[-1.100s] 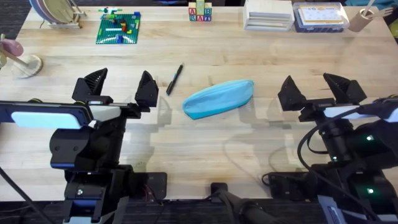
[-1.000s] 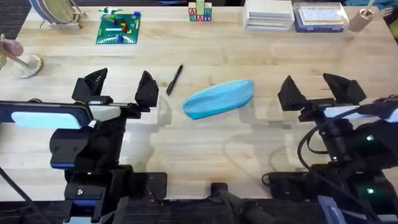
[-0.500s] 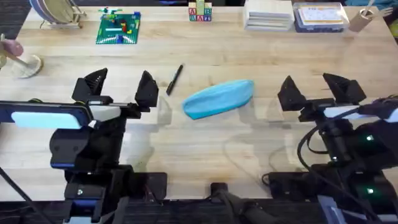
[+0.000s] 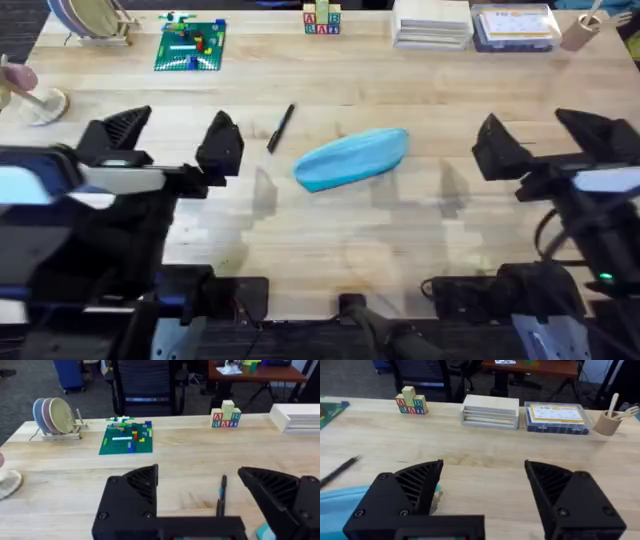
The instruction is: Unzip the bag, pick up the pens from the table one at a time and place them inside, then zip the bag closed.
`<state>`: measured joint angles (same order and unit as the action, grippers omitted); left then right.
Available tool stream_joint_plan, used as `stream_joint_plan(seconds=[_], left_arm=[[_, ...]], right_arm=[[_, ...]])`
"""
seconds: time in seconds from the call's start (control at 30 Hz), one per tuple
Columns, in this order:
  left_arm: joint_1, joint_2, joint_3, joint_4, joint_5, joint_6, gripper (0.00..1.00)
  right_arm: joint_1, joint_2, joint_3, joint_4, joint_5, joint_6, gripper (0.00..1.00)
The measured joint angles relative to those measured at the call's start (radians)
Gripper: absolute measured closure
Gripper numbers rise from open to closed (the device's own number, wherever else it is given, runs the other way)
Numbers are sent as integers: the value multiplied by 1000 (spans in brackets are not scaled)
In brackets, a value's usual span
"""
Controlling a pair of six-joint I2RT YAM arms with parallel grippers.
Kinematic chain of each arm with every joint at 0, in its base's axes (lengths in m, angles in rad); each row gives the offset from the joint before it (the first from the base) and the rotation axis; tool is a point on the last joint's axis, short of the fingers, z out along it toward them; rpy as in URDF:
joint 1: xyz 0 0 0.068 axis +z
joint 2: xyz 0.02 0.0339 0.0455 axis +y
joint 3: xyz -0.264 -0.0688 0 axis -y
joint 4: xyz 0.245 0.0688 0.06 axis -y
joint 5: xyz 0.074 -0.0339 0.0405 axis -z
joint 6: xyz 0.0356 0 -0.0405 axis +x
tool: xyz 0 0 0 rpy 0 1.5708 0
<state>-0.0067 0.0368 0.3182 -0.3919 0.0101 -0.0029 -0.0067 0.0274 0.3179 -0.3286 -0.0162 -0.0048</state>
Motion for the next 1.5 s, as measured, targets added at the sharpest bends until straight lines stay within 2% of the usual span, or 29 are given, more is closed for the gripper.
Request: stream_joint_plan(seconds=[0.13,0.17,0.23,0.27,0.4,0.43,0.53,0.57,0.83,1.0,1.4,1.5], left_arm=[[0,86,121,-100,0,0,7],[0,177,229,-199,0,0,8],[0,240,298,-263,0,1,8],[0,340,397,-354,0,3,7],[0,465,503,-450,0,3,7],[0,560,576,-517,0,3,8],[0,651,642,-574,0,3,7],[0,740,698,-623,0,3,7],[0,941,764,-671,0,3,7],[0,996,764,-679,0,3,8],[0,1044,765,-682,0,5,8],[0,1044,765,-674,18,52,8]], right_arm=[[0,72,108,-85,0,0,5],[0,151,200,-175,0,0,5],[0,208,261,-231,0,0,5],[0,308,360,-317,0,0,5],[0,433,464,-416,-3,0,6],[0,529,526,-484,-4,0,5],[0,617,574,-536,-4,0,5],[0,694,615,-578,-4,0,5],[0,867,702,-628,-5,49,5],[0,912,702,-635,-6,76,4],[0,939,702,-640,-7,80,5],[0,939,702,-641,-7,81,3]])
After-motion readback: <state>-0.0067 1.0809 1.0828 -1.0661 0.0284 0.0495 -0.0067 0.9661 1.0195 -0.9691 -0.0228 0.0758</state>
